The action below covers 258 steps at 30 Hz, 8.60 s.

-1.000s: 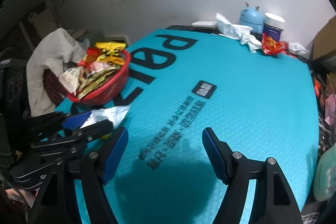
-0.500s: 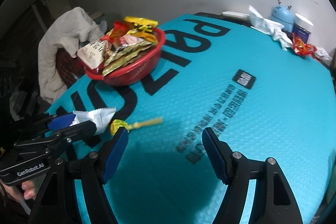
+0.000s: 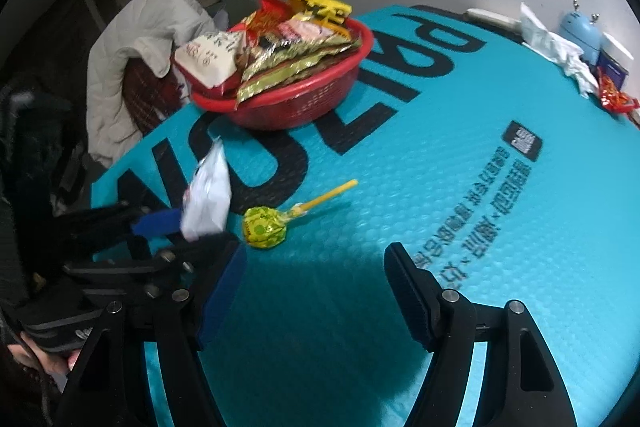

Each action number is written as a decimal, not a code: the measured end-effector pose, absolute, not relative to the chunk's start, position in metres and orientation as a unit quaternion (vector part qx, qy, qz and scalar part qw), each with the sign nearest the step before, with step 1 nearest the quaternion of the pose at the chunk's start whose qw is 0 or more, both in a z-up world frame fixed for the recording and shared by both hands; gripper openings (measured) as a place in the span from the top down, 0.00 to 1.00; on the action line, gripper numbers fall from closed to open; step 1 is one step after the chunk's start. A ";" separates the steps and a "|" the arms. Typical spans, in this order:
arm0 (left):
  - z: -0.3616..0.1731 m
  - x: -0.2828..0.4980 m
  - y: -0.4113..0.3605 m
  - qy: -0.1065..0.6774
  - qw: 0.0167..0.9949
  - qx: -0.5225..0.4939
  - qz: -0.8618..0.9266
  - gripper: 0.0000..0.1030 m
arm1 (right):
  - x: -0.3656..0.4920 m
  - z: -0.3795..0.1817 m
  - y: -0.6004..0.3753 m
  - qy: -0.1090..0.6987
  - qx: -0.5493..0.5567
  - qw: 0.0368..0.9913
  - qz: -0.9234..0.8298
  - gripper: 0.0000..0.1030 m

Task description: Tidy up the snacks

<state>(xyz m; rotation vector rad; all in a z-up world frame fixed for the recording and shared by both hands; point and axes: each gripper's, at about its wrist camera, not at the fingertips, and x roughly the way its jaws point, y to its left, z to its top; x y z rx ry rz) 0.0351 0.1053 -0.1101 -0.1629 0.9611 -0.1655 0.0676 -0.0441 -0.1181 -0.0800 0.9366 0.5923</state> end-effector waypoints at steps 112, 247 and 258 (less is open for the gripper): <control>-0.016 -0.015 0.132 0.338 0.935 -0.093 -0.055 0.76 | 0.026 -0.044 -0.009 0.335 -0.063 0.864 0.371 0.74; 0.100 -0.015 0.127 0.234 0.972 -0.017 -0.009 0.15 | -0.002 0.087 -0.049 0.168 -0.083 0.952 0.241 0.10; 0.076 -0.056 0.107 0.250 0.968 -0.039 -0.007 0.15 | -0.032 0.054 -0.067 0.194 -0.069 0.946 0.251 0.10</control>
